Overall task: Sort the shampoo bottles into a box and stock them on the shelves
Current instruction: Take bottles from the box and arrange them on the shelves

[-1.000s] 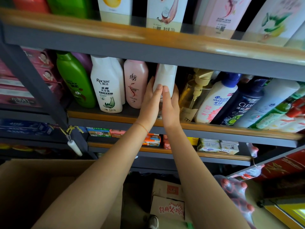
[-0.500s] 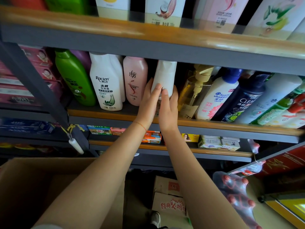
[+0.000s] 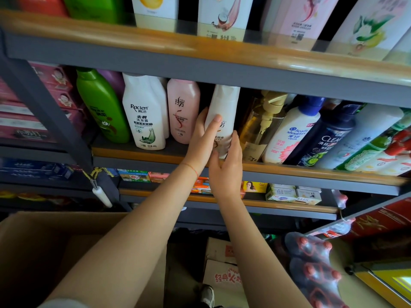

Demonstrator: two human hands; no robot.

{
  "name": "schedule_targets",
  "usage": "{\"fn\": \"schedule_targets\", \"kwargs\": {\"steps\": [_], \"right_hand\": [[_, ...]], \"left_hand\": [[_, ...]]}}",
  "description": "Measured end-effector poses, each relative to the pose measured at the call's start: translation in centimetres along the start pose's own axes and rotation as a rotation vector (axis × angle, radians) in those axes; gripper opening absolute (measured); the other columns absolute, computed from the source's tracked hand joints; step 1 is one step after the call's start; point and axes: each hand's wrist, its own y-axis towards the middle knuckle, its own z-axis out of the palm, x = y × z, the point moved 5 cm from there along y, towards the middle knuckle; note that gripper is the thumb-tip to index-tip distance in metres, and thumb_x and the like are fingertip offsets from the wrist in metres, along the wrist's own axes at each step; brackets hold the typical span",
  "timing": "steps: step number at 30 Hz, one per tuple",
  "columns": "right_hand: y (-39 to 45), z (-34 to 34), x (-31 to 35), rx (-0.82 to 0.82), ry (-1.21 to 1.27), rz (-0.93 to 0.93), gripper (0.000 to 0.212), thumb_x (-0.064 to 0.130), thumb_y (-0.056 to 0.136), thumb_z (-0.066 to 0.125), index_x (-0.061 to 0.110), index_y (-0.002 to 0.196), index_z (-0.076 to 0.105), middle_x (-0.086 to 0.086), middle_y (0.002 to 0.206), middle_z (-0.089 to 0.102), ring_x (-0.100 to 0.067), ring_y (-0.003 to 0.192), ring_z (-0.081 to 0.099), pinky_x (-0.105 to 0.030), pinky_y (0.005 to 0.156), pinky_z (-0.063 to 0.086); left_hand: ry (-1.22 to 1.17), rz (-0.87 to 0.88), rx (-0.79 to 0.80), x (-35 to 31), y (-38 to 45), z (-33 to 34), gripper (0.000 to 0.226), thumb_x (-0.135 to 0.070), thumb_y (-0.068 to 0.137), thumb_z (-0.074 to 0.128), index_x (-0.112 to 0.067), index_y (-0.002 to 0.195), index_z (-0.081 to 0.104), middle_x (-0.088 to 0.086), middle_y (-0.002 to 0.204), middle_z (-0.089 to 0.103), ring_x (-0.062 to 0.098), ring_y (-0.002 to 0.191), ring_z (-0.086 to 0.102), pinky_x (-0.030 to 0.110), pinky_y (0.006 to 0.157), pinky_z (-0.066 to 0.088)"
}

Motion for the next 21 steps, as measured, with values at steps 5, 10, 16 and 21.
{"fn": "schedule_targets", "kwargs": {"steps": [5,10,16,21], "right_hand": [[0.0,-0.3,0.1,-0.024,-0.041,0.004,0.066,0.015,0.1,0.054,0.014,0.156,0.02,-0.007,0.151,0.038,-0.017,0.138,0.04,-0.021,0.1,0.04],[-0.4,-0.6,0.2,-0.091,-0.061,-0.025,0.061,0.01,0.098,0.054,0.008,0.153,0.028,-0.01,0.141,0.045,-0.02,0.129,0.047,-0.025,0.096,0.046],[-0.4,-0.8,0.4,-0.145,-0.069,-0.06,0.056,0.003,0.094,0.051,0.004,0.148,0.036,-0.012,0.137,0.042,-0.022,0.125,0.048,-0.025,0.093,0.047],[-0.2,-1.2,0.1,-0.164,-0.056,-0.046,0.055,0.003,0.093,0.051,0.006,0.146,0.038,-0.013,0.131,0.044,-0.027,0.119,0.05,-0.038,0.093,0.051]], "left_hand": [[-0.018,-0.036,0.015,0.0,-0.3,0.6,0.079,-0.065,0.082,0.05,-0.021,0.147,0.039,0.003,0.13,0.06,0.013,0.116,0.062,0.025,0.089,0.054],[-0.034,-0.041,0.006,-0.4,-0.3,0.9,0.067,-0.052,0.089,0.047,-0.02,0.147,0.038,0.001,0.126,0.06,0.008,0.108,0.063,0.018,0.078,0.053],[-0.032,-0.051,0.025,-0.5,-0.5,1.2,0.068,-0.053,0.089,0.047,-0.021,0.148,0.035,0.001,0.126,0.059,0.009,0.108,0.062,0.02,0.08,0.053],[-0.031,-0.089,0.055,-0.7,-0.5,1.7,0.061,-0.047,0.097,0.047,-0.02,0.15,0.031,-0.001,0.126,0.057,0.008,0.108,0.06,0.016,0.077,0.053]]}}
